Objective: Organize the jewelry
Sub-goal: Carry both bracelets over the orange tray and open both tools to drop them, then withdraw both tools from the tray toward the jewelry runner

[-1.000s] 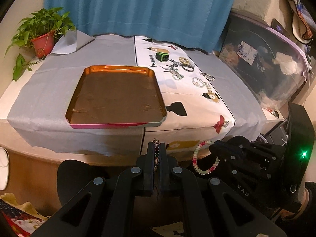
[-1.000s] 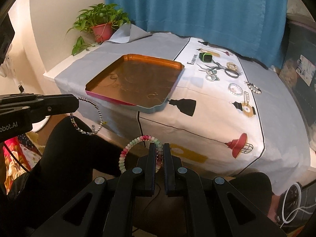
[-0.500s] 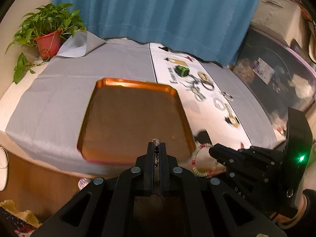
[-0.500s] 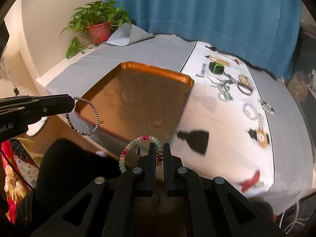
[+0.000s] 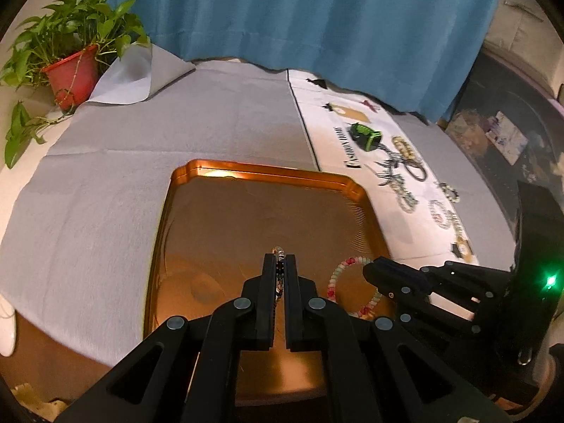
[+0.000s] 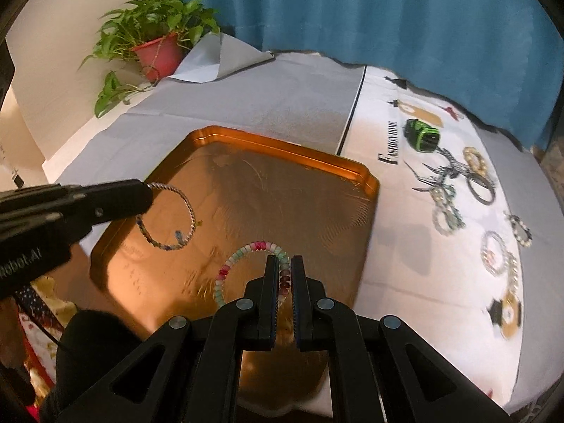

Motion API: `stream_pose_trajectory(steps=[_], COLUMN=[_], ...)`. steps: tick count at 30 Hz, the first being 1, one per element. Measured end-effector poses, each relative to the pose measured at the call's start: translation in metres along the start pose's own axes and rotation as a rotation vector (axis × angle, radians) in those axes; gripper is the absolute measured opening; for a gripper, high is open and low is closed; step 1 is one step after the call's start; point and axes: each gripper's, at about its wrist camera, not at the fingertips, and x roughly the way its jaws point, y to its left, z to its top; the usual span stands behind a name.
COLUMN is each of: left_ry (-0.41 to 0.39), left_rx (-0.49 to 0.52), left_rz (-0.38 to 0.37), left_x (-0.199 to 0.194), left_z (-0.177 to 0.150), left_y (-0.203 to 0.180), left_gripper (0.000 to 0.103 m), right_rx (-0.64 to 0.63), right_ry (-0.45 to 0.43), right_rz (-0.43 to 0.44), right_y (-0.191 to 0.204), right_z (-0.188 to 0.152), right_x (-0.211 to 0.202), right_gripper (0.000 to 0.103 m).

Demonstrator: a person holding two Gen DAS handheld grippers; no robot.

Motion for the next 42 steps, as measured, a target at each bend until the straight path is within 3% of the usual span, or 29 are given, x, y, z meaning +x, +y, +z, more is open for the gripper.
stream_pose_trajectory(steps=[1,3,4,5,8,12,19,24,42], left_ry=[-0.005,0.011,0.025,0.024,-0.023,0.017,0.035,-0.015,-0.143], left_rx=[0.001,-0.006,-0.018,-0.035,-0.055,-0.062,-0.098,-0.065,0.042], left_rz=[0.025,0.073,0.103,0.140,0.167,0.189,0.195,0.229,0.213], left_x=[0.004,0.010,0.012,0.011,-0.004,-0.021,-0.062,-0.097,-0.167], left_z=[0.001,0.003,0.003,0.000,-0.012,-0.037,-0.098,-0.125,-0.147], left_y=[0.002,0.006,0.010,0.013,0.019,0.018,-0.010,-0.036,-0.098], left_gripper=[0.006,0.035,0.073,0.091,0.092,0.092,0.092,0.092,0.092], right_rx=[-0.010,-0.061,-0.079,-0.087,-0.086,-0.037,-0.041,-0.023,0.006], right_ry=[0.012,0.068,0.087,0.085,0.064,0.036,-0.032,-0.088,-0.187], right_rz=[-0.006,-0.045,-0.065,-0.084,-0.148,-0.094,-0.093,-0.094,-0.092], right_y=[0.001,0.005,0.006,0.005,0.002,-0.003,0.001,0.001,-0.003], right_z=[0.003,0.006,0.004,0.002,-0.011,-0.035,-0.084,-0.110,-0.155], right_x=[0.006,0.020,0.023,0.024,0.013,-0.017,-0.083,-0.125,-0.202], right_gripper=[0.010,0.024,0.046,0.065,0.071,0.071,0.071,0.071,0.072])
